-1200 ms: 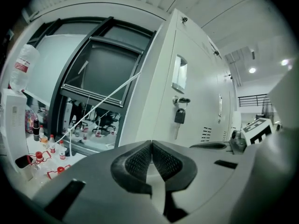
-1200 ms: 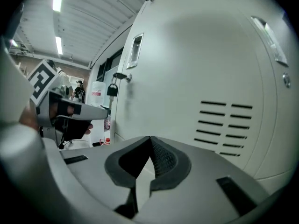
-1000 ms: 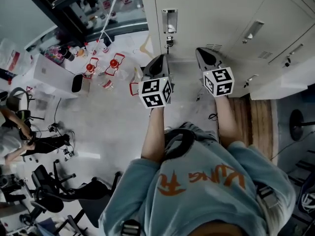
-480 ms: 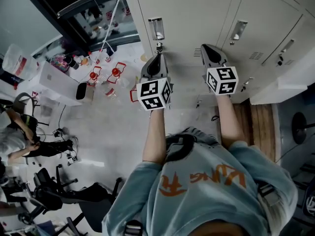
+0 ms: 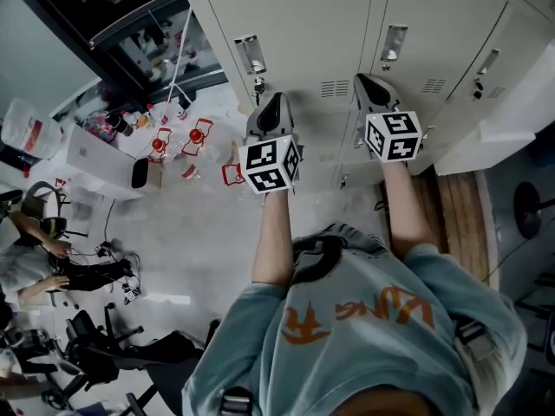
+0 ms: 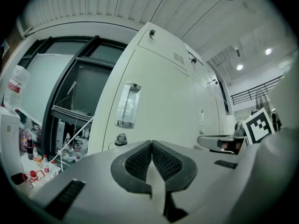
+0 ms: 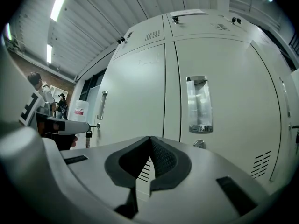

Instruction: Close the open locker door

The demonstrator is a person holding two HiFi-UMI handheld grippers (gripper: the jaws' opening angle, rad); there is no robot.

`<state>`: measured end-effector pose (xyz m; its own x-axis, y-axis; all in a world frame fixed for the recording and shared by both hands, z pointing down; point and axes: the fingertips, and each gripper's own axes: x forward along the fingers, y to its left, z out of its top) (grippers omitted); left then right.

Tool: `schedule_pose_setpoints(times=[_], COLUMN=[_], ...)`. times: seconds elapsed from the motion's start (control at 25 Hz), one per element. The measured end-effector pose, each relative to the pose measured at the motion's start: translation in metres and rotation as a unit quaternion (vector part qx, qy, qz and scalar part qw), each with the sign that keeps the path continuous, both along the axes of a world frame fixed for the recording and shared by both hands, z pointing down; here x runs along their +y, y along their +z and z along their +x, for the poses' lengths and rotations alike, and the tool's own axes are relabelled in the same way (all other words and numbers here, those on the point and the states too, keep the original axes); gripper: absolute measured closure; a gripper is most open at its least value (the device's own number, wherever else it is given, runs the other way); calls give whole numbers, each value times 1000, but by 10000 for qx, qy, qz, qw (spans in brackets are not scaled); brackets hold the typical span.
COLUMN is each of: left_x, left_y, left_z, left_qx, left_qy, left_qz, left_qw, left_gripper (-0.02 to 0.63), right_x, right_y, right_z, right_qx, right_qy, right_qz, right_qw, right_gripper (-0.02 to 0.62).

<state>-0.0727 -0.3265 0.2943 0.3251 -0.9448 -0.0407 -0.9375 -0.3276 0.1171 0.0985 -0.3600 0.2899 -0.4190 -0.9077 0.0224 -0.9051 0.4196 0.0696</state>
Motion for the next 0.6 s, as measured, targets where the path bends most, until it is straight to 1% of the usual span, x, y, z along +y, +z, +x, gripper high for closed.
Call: schedule_pose_setpoints(times=[0.24, 0.6], left_x=[1, 6], left_y=[0, -1], left_z=[13, 23], left_qx=[-35, -65], left_qy=[59, 61], left_qz=[28, 35], left_qw=[10000, 10000], left_gripper=[586, 586], right_x=[3, 9], right_y=[-3, -6], right_z=[15, 27], right_qx=[-56, -78], right_qy=[65, 51], right_qz=[44, 78], right_qw=[10000, 9999], right_gripper=[597, 597])
